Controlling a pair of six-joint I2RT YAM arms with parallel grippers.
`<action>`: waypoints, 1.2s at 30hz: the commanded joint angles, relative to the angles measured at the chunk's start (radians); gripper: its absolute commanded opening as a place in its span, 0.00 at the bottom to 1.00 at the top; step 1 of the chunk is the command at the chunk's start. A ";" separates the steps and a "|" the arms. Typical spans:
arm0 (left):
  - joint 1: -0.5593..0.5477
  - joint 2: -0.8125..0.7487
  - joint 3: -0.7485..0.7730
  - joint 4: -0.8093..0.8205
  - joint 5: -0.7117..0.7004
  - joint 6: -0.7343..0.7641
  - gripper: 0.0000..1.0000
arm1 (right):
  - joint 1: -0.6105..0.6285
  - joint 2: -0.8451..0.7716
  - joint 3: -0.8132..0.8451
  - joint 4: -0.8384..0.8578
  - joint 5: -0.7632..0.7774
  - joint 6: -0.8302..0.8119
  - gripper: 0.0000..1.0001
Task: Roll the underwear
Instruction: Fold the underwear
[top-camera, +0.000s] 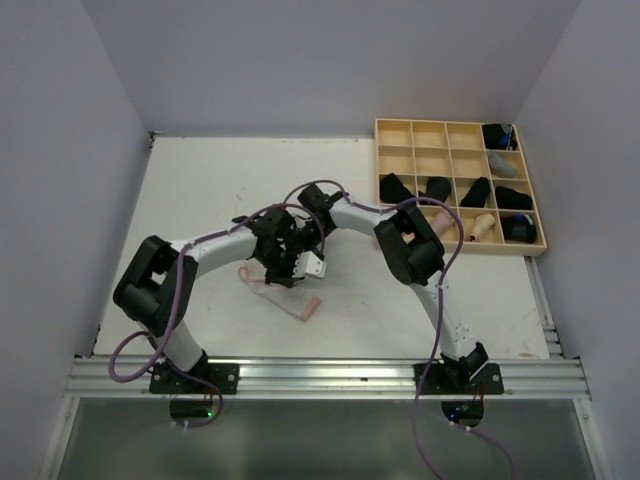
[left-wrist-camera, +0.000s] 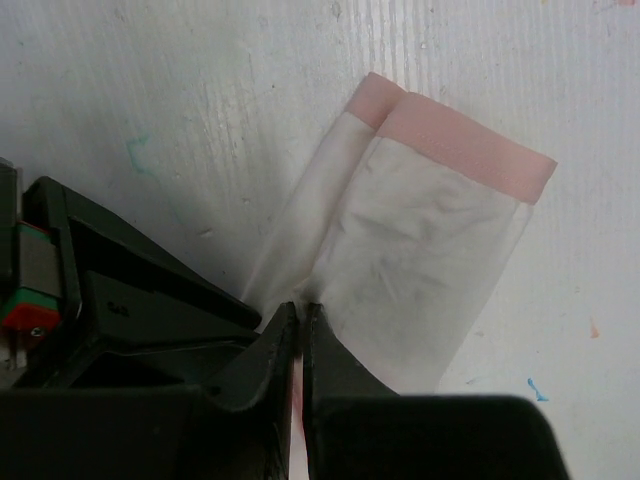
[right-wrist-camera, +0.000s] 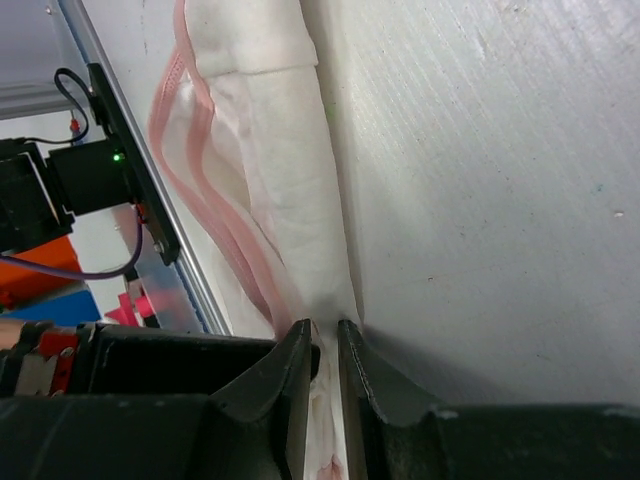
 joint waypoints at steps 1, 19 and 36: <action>-0.025 -0.072 -0.013 0.089 -0.027 0.026 0.00 | 0.008 0.027 0.008 -0.003 -0.030 0.029 0.22; -0.055 0.025 -0.072 0.214 -0.116 -0.025 0.00 | 0.006 0.029 0.011 -0.021 -0.038 0.021 0.24; -0.055 0.080 -0.102 0.240 -0.147 -0.028 0.06 | -0.141 -0.101 0.031 0.006 -0.027 0.011 0.26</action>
